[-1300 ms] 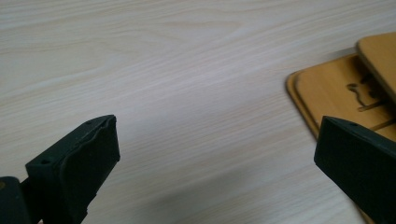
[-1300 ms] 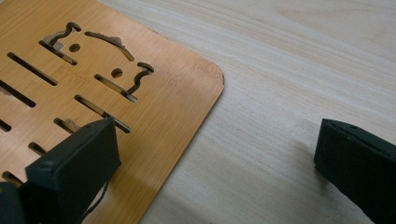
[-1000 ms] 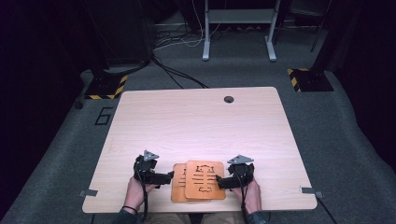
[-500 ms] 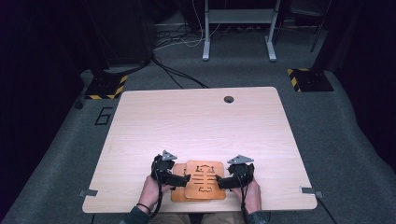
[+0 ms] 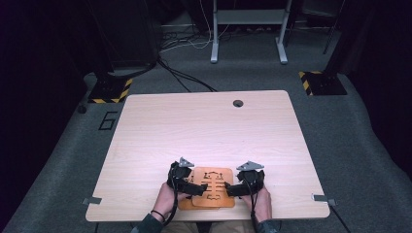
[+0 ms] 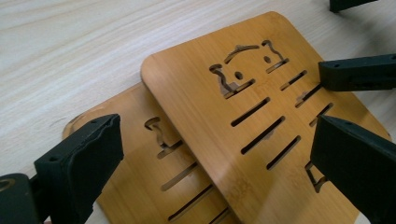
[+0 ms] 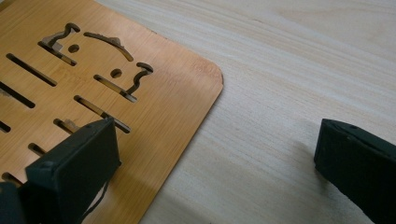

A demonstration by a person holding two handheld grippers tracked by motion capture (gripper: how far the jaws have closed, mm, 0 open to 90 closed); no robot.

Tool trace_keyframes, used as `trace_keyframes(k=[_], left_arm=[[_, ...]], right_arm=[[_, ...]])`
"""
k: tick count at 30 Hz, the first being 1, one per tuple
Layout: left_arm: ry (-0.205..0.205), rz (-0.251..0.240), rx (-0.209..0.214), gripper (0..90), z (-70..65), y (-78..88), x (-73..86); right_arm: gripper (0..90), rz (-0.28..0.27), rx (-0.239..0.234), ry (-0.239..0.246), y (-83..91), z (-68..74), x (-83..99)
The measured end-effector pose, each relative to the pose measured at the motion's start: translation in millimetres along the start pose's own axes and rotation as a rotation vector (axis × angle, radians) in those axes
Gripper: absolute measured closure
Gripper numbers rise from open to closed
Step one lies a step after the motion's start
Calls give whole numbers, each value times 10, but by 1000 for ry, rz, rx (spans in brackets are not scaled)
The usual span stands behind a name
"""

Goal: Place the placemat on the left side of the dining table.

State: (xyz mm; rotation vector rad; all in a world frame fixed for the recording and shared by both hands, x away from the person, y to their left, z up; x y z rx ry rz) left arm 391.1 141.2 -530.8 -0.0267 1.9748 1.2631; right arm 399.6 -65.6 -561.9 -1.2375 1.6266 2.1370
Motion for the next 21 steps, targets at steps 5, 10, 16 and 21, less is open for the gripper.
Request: trace_keyframes(k=[5, 10, 16, 21], left_arm=[[8, 2, 12, 35, -19, -18, -14], [29, 13, 21, 45, -10, -73, -8], [29, 26, 25, 56, -25, -113, -4], [32, 32, 24, 58, -52, -144, -5]], right_arm=[[0, 0, 0, 0, 0, 0, 0], [0, 0, 1, -1, -1, 0, -1], [0, 0, 1, -1, -1, 0, -1], [0, 0, 1, 0, 0, 0, -1]])
Point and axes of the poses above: each handheld gripper's, and its own axes: y roughly backward along the jaws, x roughly out of its underside, z roughly to its left, the point moved 5 cm from there along -y, roughly forward along the jaws, and after that the axes turned 1 degree about x, right-handed, at the moved point
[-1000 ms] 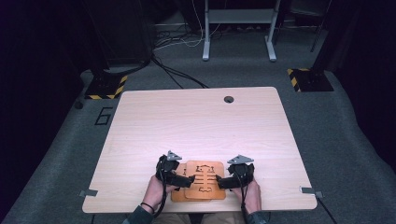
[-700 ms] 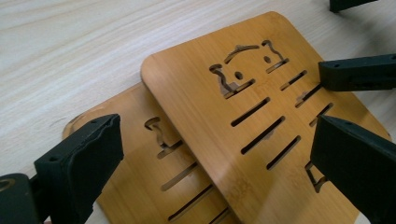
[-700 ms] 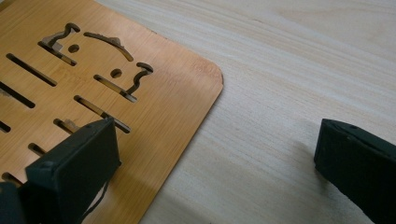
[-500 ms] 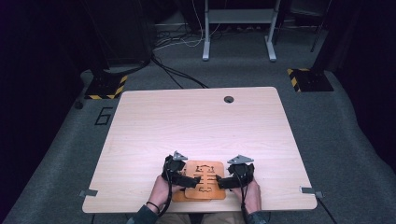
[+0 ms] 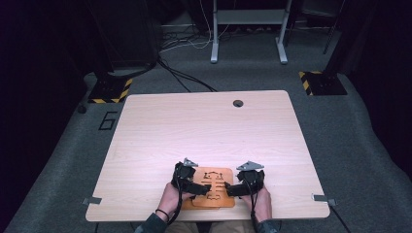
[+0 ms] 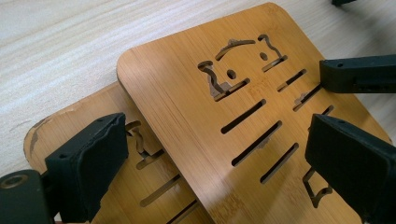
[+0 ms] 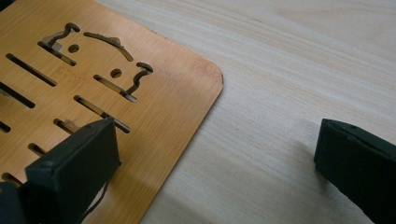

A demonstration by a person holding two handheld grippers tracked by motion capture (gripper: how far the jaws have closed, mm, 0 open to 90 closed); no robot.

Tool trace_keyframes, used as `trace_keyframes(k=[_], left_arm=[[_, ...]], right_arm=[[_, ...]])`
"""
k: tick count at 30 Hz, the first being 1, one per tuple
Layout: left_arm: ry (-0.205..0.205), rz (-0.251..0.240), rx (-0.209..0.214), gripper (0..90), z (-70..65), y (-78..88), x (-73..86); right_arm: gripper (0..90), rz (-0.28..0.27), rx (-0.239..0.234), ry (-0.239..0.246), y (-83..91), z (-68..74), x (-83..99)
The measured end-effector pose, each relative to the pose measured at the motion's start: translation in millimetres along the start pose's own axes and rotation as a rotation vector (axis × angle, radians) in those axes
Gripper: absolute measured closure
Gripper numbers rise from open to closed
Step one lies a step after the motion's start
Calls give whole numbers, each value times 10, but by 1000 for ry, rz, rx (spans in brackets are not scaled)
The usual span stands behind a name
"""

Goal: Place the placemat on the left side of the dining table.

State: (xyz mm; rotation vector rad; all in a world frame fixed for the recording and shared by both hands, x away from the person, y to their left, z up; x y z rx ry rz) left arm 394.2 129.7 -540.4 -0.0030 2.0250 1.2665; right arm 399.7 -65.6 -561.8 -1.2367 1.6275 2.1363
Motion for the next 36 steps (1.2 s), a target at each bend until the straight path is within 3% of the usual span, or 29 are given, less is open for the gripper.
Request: trace_keyframes(k=[10, 30, 36], left_arm=[[-12, 1, -8, 74, -30, -25, -23], [32, 2, 14, 131, -14, 24, -66], [40, -2, 27, 138, -17, 53, -100]], right_arm=[[0, -2, 0, 0, -2, 0, -2], [0, 3, 2, -13, 3, -6, -1], [0, 2, 1, -37, 9, -8, -2]])
Point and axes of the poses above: each handheld gripper's, and its own axes: y roughly backward along the jaws, x roughly out of its underside, z roughly to its left, the point moved 5 cm from there along -y, roughly forward along the jaws, and after that the axes turned 1 degree about x, right-handed, at the moved point
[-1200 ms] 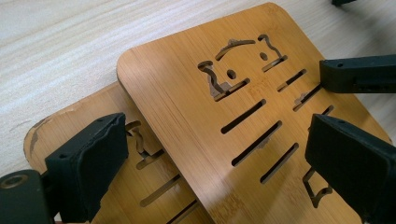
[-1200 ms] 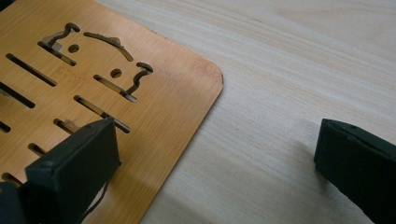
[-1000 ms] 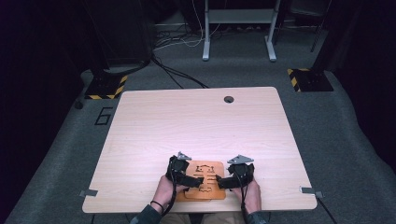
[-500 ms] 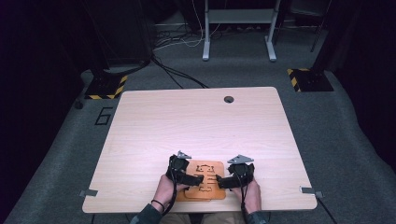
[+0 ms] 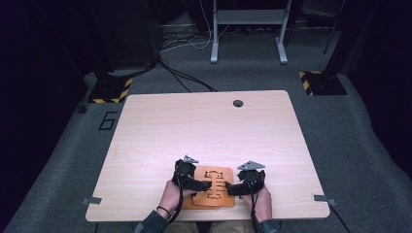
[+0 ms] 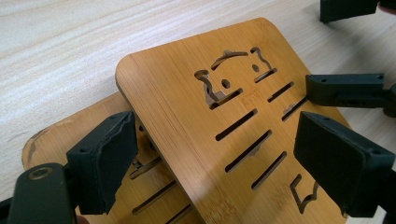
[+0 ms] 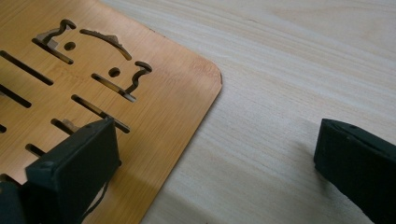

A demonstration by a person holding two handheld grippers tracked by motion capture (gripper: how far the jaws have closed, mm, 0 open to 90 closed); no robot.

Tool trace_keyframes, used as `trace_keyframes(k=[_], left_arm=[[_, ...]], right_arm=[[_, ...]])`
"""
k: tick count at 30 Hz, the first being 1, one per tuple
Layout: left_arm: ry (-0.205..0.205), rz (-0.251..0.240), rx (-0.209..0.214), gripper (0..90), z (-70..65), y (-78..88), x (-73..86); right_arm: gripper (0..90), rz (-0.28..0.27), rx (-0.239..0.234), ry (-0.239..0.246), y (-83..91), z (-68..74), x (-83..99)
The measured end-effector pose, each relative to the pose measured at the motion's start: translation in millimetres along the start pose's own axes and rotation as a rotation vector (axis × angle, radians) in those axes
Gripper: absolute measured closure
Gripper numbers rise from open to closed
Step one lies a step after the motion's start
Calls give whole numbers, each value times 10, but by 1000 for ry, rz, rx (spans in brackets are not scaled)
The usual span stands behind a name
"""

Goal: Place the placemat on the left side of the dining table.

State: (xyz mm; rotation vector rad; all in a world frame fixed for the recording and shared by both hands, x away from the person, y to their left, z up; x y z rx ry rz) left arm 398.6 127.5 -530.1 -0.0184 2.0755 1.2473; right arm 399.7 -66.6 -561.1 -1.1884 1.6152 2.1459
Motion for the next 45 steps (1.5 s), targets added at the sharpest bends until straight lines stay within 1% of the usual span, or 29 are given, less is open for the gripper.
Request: trace_keyframes(k=[5, 6, 7, 10, 11, 12, 14, 15, 16, 17, 18, 19, 20, 21, 24, 26, 27, 30, 32, 33, 34, 35, 36, 37, 38, 39, 41, 42, 45], left_arm=[[17, 0, 18, 149, 11, 5, -3], [17, 0, 18, 155, 11, 5, -3], [15, 14, 8, 158, 23, -16, 14], [17, 25, 1, 162, 26, -44, 34], [20, 22, 6, 165, 32, -40, 30], [20, 22, 6, 168, 32, -40, 30], [29, 20, 12, 173, 43, -34, 18], [31, 24, 23, 176, 50, -27, 17], [31, 24, 23, 179, 50, -27, 17], [42, 15, 35, 183, 56, -5, 4], [39, 11, 38, 191, 58, 16, -6], [44, 6, 49, 193, 52, 38, -19], [44, 6, 49, 195, 52, 38, -19], [37, -6, 52, 201, 32, 79, -51], [32, -14, 54, 209, 10, 112, -85], [30, -17, 60, 211, 4, 126, -105], [36, -20, 66, 211, -10, 144, -128], [37, -19, 73, 221, -21, 161, -157], [23, -14, 77, 225, -41, 185, -189], [23, -14, 79, 226, -64, 203, -219], [23, -14, 79, 228, -64, 203, -219], [23, -17, 88, 228, -80, 218, -249], [23, -17, 88, 231, -80, 218, -249], [28, -16, 100, 232, -91, 237, -276], [28, -16, 100, 236, -91, 237, -276], [26, -18, 104, 240, -111, 255, -306], [24, -19, 99, 245, -127, 266, -322], [14, -18, 102, 245, -158, 286, -352], [10, -18, 106, 250, -182, 303, -380]], right_arm=[[0, -5, 3, 0, 1, -11, 1], [0, -5, 3, 0, 1, -11, 1], [0, -5, 5, 7, -1, -13, 0], [0, 1, 13, 9, -2, -8, 2], [0, -2, 12, 15, -5, -9, 0], [0, 2, 12, 8, -2, -6, 2], [0, 1, 15, 10, -3, -10, 1], [0, 1, 15, 9, -3, -9, 1], [0, 1, 15, 9, -3, -9, 1], [0, 1, 12, 6, -2, -9, 1], [0, 2, 9, 3, 0, -11, 1], [0, -3, 8, 4, -1, -18, 0], [0, -3, 8, 4, -1, -18, 0], [0, -2, 2, 2, 7, -33, 5], [0, -9, -2, -12, 10, -43, 2], [0, -11, -4, -18, 15, -48, 3], [0, -15, -7, -29, 16, -51, 2], [0, -16, -7, -29, 23, -65, 7], [0, -18, -8, -38, 30, -79, 9], [0, -22, -13, -49, 37, -87, 11], [0, -22, -13, -49, 37, -87, 11], [0, -22, -16, -59, 44, -96, 14], [0, -27, -16, -58, 43, -102, 13], [0, -29, -15, -56, 44, -110, 11], [0, -29, -15, -56, 44, -110, 11], [0, -24, -21, -73, 53, -106, 17], [0, -30, -22, -71, 52, -116, 15], [0, -34, -23, -68, 55, -133, 18], [0, -36, -25, -85, 63, -140, 22]])
Point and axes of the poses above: each handheld gripper's, and its own axes: y roughly backward along the jaws, x roughly out of its underside, z roughly to its left, the point moved 5 cm from there along -y, roughly forward along the jaws, and after that the axes turned 1 degree about x, right-handed, at the moved point
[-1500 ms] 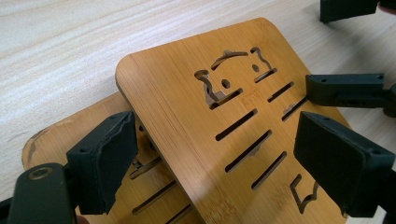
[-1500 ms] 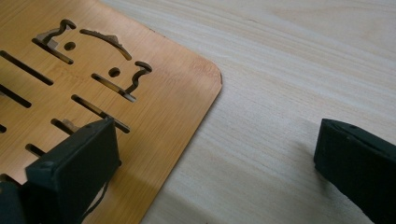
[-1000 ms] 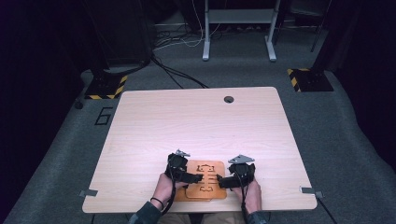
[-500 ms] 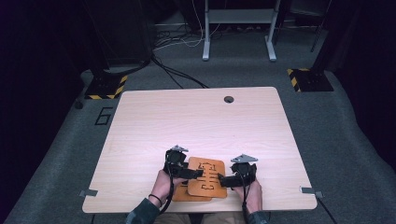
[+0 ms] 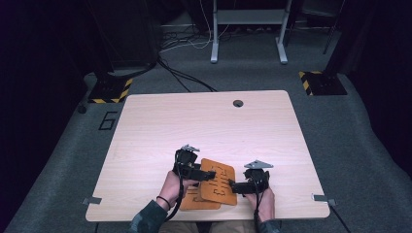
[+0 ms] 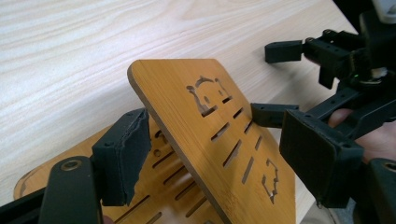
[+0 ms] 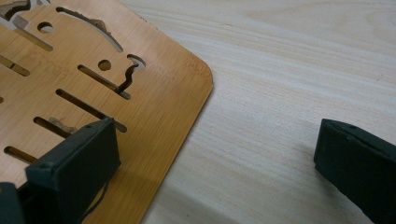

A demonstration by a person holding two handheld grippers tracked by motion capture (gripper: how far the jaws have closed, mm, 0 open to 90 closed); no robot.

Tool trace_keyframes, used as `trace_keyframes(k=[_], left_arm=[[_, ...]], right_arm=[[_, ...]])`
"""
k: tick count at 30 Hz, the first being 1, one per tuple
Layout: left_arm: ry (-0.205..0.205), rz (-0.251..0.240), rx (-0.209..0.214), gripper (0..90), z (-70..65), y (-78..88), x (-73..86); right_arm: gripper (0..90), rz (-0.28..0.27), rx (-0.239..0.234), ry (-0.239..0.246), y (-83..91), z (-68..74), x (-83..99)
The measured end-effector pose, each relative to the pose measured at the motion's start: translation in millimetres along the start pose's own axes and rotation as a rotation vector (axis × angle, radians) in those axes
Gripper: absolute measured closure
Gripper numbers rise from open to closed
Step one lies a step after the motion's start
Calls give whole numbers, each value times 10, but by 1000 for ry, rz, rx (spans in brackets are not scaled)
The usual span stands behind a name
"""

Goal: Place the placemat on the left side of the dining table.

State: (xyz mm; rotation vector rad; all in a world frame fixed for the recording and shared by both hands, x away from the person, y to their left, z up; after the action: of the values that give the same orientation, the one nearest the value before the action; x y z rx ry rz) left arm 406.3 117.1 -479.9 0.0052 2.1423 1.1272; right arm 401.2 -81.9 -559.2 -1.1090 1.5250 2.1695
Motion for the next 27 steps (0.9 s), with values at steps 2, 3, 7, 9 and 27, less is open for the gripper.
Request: trace_keyframes(k=[2, 3, 7, 9, 27], left_arm=[[14, 11, 56, 281, -61, -25, -7], [14, 11, 56, 281, -61, -25, -7], [-11, 22, 41, 285, -130, -70, -10], [-20, 26, 46, 290, -148, -63, -29], [-155, 98, -38, 441, -549, -160, -463]], right_arm=[[0, -1, -2, -4, 5, -11, 0], [0, -1, -2, -4, 5, -11, 0], [0, -6, -4, -8, 7, -24, -1], [0, -7, -5, -12, 10, -29, -1], [0, -18, 8, -44, 38, -92, 10]])
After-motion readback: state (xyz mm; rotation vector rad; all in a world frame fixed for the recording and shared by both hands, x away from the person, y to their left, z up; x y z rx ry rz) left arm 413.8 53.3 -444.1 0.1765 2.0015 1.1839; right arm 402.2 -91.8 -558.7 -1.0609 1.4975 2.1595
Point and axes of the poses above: each handheld gripper's, and its own axes: y roughly backward along the jaws, x roughly out of its underside, z roughly to its left, the point moved 5 cm from there along -y, roughly forward along the jaws, and after that the axes turned 1 degree about x, right-handed, at the moved point
